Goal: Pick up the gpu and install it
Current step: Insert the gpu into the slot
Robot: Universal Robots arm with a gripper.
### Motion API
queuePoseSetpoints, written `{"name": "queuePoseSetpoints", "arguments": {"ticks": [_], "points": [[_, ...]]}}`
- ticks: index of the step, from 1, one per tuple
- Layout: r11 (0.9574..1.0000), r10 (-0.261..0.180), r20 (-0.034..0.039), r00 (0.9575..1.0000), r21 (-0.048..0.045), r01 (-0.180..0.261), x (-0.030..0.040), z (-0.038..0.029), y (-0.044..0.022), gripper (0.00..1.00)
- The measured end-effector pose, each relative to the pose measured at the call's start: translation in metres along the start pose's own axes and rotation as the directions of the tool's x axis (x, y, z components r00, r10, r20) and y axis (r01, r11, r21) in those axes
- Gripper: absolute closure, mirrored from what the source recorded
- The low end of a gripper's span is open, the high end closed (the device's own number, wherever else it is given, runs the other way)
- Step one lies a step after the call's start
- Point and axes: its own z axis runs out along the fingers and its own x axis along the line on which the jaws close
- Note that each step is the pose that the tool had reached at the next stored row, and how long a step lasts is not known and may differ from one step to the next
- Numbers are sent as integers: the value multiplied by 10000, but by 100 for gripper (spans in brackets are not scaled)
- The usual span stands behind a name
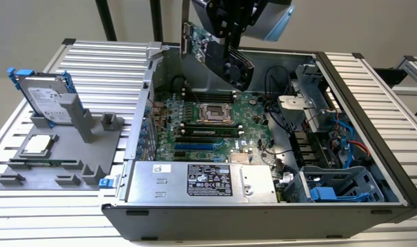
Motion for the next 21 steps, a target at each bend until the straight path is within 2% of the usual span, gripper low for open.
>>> {"name": "queuePoseSetpoints", "arguments": {"ticks": [10,21], "points": [[9990,-448,-15,9990,5,448,0,0,0,100],[9954,-957,-33,9954,10,957,0,0,0,100]]}}
